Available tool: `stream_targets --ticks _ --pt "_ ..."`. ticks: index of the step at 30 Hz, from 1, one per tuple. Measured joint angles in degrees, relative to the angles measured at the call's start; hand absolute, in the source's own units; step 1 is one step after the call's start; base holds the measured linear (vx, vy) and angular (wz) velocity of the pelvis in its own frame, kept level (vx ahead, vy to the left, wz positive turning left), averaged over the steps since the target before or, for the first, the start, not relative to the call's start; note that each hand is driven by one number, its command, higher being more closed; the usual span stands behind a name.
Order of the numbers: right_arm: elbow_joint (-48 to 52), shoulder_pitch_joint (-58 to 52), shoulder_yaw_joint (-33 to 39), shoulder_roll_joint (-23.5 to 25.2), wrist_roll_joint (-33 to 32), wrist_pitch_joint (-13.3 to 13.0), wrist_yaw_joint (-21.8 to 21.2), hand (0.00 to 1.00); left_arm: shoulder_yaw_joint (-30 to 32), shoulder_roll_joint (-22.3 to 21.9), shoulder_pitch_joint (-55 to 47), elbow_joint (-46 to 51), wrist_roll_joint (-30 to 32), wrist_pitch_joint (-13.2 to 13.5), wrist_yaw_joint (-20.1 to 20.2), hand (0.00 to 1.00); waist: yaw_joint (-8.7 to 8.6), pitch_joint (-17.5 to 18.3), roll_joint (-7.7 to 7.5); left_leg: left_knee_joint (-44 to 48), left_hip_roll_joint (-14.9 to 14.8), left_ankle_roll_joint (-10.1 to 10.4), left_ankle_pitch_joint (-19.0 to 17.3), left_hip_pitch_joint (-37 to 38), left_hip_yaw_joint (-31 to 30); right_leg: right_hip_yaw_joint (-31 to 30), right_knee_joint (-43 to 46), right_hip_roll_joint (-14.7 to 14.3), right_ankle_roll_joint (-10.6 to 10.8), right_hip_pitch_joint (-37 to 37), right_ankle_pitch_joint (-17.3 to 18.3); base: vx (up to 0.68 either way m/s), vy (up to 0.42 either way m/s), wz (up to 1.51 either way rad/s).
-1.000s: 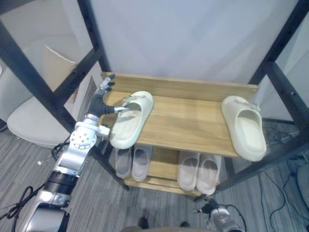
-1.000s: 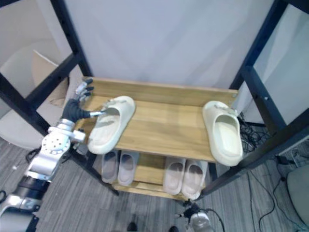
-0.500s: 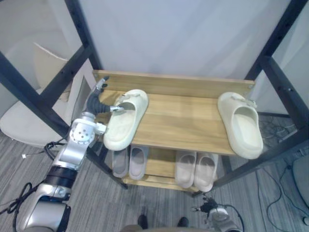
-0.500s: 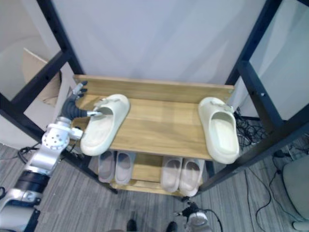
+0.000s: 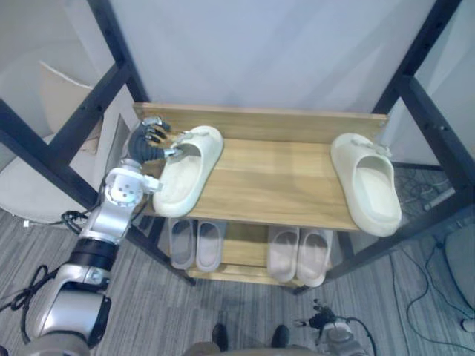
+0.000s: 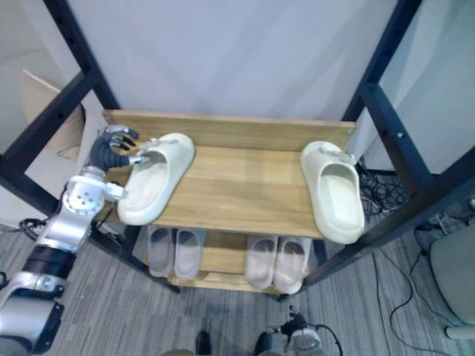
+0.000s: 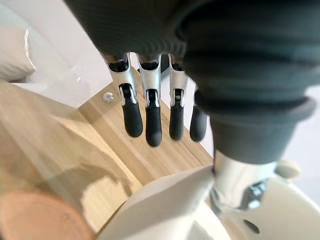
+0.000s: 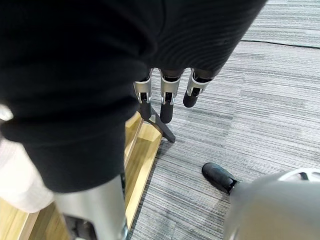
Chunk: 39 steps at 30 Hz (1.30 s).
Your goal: Organize the slippers on the shoe rack
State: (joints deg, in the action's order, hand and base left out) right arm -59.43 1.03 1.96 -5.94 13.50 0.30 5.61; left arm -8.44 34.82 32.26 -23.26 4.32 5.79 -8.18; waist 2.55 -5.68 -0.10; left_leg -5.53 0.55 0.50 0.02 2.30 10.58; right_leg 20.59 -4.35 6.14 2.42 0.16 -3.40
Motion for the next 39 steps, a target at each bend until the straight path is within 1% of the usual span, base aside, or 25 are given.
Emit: stream_targets --ticks 4,9,13,17,23,24,28,30,34,39 --pt "0.0 0.0 0.0 0.6 0.0 0.0 0.0 0.00 -0.1 0.0 0.1 0.0 -0.4 0.0 0.0 1.00 -0.31 -0.2 -0.02 0.0 0.0 0.1 0.1 0.0 0.0 0.0 0.0 0.1 0.0 0.0 -0.1 -0.02 0.007 -0.01" --pt "0.0 -0.1 0.0 1.4 0.0 0.2 0.0 0.00 -0.5 -0.1 0.1 0.0 -2.2 0.1 0.7 1.00 -0.39 -0.2 -0.03 -0.1 0.1 -0.3 0.3 0.0 0.0 -0.1 -0.1 0.3 0.1 0.0 -0.4 0.00 0.000 0.00" --pt "0.0 -0.1 0.0 1.4 0.0 0.2 0.0 0.00 -1.0 -1.0 0.1 0.3 -2.4 0.3 0.9 1.00 -0.39 -0.2 -0.04 -0.1 0.2 -0.4 0.4 0.0 -0.1 0.0 -0.2 0.4 0.2 0.1 -0.5 0.00 0.000 0.00" --pt "0.0 -0.1 -0.1 1.4 0.0 0.3 0.1 0.00 -1.8 -3.2 -0.7 2.2 -3.8 0.1 0.9 1.00 -0.38 -0.2 -0.04 -0.2 0.5 -0.7 0.6 0.1 -0.2 0.2 -0.2 0.7 0.3 0.2 -0.7 0.00 0.020 0.02" --pt "0.0 -0.1 -0.5 1.4 0.0 0.5 0.1 0.00 -3.1 -6.9 -3.8 8.5 -5.2 0.0 0.0 1.00 -0.46 -0.3 -0.06 -0.3 1.1 -1.0 0.8 0.4 -0.3 0.2 -0.7 1.2 0.7 1.0 -1.3 0.00 0.032 0.01" --pt "0.0 0.0 -0.5 1.4 0.0 0.7 0.1 0.00 -3.7 -7.5 -3.8 9.3 -5.7 0.0 -0.6 1.00 -0.45 -0.3 -0.07 -0.3 1.1 -1.0 0.8 0.5 -0.3 0.3 -0.7 1.2 0.7 1.0 -1.3 0.00 0.000 0.00" --pt "0.0 0.2 -1.2 1.3 0.0 0.8 0.1 0.00 -5.2 -9.1 -3.8 13.4 -6.8 0.1 -0.8 1.00 -0.57 -0.3 -0.07 -0.3 1.2 -1.0 0.8 0.8 -0.4 0.4 -0.7 1.3 0.7 1.2 -1.3 0.00 0.008 0.00" --pt "0.0 0.3 -2.1 1.2 0.0 0.9 0.1 0.00 -6.0 -10.0 -3.8 14.8 -7.2 0.4 -0.8 1.00 -0.88 -0.3 -0.06 -0.3 1.3 -1.0 0.8 0.8 -0.4 0.5 -0.7 1.2 0.7 1.3 -1.3 0.00 0.000 0.00" --pt "0.0 0.8 -2.3 1.2 0.0 1.3 0.1 0.00 -7.8 -10.9 -3.8 15.0 -9.0 0.8 -0.7 1.00 -2.11 -0.3 0.00 -0.3 1.3 -1.0 0.8 1.5 -0.6 0.6 -0.7 1.2 0.7 2.0 -1.3 0.00 0.003 -0.01" --pt "0.0 1.1 -2.7 1.0 0.0 1.4 0.1 0.00 -9.6 -11.8 -3.8 15.3 -9.1 1.0 -0.7 1.00 -2.65 -0.3 0.40 -0.3 1.2 -1.0 0.8 1.7 -0.4 0.5 -0.7 1.2 0.7 2.0 -1.3 -0.01 0.005 -0.02"
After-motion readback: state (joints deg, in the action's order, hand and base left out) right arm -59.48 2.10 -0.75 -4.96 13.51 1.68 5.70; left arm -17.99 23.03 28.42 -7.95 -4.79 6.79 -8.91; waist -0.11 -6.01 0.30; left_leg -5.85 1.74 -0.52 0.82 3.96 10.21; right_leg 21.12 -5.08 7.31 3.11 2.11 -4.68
